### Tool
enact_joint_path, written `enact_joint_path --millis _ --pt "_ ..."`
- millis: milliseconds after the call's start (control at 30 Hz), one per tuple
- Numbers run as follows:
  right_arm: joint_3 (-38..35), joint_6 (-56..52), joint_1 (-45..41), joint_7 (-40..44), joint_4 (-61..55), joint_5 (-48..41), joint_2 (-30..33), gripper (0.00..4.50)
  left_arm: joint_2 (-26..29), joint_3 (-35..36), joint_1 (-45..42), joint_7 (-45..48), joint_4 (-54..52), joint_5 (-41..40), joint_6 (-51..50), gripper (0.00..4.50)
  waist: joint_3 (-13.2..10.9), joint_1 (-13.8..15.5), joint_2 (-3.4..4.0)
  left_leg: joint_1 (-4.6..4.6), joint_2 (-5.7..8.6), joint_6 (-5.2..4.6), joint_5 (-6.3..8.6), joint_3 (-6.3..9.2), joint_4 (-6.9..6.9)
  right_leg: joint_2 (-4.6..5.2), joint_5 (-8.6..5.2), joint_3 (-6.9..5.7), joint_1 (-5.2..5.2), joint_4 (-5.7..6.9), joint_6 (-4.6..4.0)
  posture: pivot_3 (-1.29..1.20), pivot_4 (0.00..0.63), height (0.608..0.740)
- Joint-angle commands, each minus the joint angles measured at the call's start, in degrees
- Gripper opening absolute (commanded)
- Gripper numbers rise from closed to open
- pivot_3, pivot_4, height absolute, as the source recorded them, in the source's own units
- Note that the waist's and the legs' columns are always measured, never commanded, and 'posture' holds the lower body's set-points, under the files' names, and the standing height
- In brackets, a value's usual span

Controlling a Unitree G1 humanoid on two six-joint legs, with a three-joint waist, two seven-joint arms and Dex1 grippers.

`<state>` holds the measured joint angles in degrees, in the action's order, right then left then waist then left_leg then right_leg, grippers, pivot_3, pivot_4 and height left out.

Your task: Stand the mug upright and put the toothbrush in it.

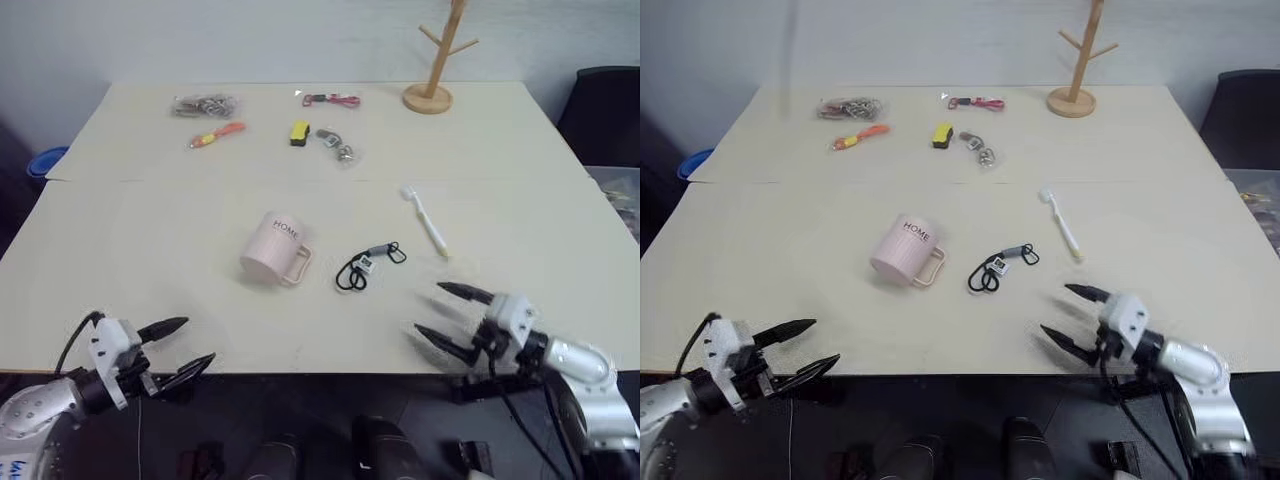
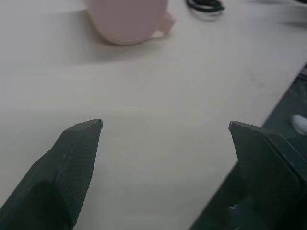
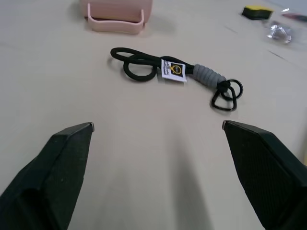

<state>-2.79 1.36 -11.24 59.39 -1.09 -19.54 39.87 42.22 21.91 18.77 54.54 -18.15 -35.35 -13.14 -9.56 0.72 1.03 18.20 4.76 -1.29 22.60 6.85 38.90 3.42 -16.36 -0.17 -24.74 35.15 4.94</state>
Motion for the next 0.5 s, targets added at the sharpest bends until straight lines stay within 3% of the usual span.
enact_joint_path --millis 33,233,433,500 --pt "6.72 -7.30 -10.17 3.83 2.46 4.03 1.76 4.50 0.67 -1.70 -2.74 0.27 -6.12 -3.44 -3.41 4.48 0.01 0.14 0.02 -0.02 -0.02 0.01 0.01 0.01 -0.01 -0.01 -0.01 -0.03 -0.01 0.00 -0.02 0.00 0.150 0.740" --pt "16.24 -6.82 -30.30 3.89 26.51 15.68 -3.34 4.50 -1.13 -5.73 -7.73 -1.28 -8.00 -2.61 -4.90 4.48 0.03 0.36 -0.06 0.64 0.08 0.02 0.03 0.00 0.16 0.03 -0.05 -0.14 -0.74 0.16 -0.09 0.00 0.150 0.740" --pt "18.29 -1.79 -38.37 6.03 43.48 19.55 -6.33 4.50 -1.52 -6.53 -8.58 -1.74 -8.09 -1.87 -4.83 4.48 0.07 -0.03 -0.12 0.88 0.11 0.02 0.03 0.01 0.39 0.07 -0.04 -0.19 -0.95 0.41 -0.09 0.00 0.150 0.740" --pt "17.29 -2.96 -39.56 9.42 44.89 17.35 -7.63 4.11 -1.68 -6.98 -8.87 -1.83 -7.84 -1.52 -4.67 4.50 0.07 0.02 -0.12 0.86 0.11 0.02 0.02 0.02 0.45 0.08 -0.04 -0.19 -0.92 0.42 -0.09 0.00 0.150 0.740"
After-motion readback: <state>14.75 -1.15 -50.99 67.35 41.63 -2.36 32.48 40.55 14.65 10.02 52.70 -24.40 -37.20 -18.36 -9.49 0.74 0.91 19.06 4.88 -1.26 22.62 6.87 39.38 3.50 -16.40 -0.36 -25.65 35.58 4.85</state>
